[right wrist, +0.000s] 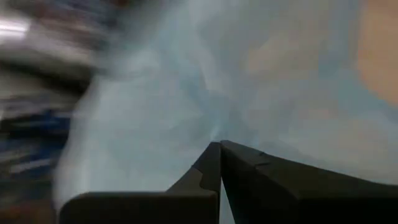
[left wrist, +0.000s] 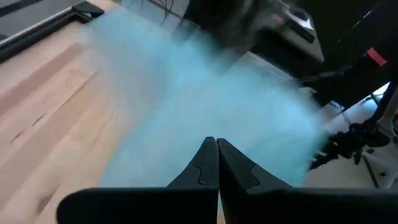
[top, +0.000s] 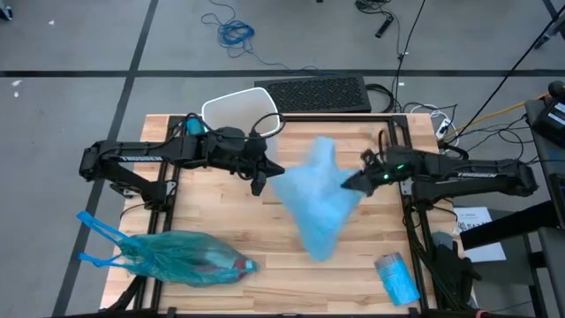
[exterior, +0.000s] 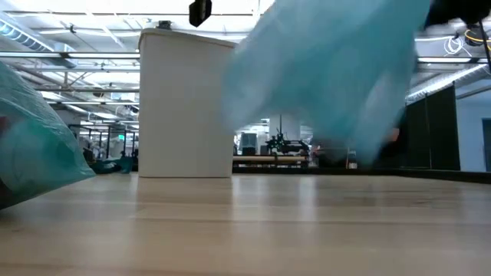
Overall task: Place trash/remove bag and relplace
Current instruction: Open the new blue trash bag
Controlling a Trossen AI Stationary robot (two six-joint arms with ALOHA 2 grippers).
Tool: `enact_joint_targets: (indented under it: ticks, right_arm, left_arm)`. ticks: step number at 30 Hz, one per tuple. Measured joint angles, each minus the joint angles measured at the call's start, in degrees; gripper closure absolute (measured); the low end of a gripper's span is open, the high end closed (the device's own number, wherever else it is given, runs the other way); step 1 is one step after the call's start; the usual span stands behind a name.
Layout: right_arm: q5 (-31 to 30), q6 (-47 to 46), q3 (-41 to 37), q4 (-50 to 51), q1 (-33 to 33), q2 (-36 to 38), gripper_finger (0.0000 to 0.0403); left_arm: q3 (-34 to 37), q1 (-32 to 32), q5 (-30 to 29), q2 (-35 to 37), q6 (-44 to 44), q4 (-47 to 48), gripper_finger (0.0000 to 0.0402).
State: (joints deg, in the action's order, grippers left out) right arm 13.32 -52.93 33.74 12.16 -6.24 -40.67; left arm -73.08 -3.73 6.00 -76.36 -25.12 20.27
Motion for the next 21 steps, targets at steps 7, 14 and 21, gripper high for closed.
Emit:
enact_joint_targets:
  ticks: [7,14,21]
  right_arm:
    - [3.86,0.74,-1.22,-30.17,4.24,-1.47,0.0403]
    - [2.47,3.04,-0.94,-21.97,5.39,0.29,0.0403]
    - [-3.73,-4.97,-3.14,0.36,6.85,-2.65,0.0403]
  left_arm:
    - [-0.02,0.90,-0.07,2.61,2.89,-3.80,0.0401]
    - [-0.02,0.85,-0.11,2.95,3.23,-4.69,0.0401]
    - [-0.02,0.85,-0.09,2.62,3.25,-4.32,0.0401]
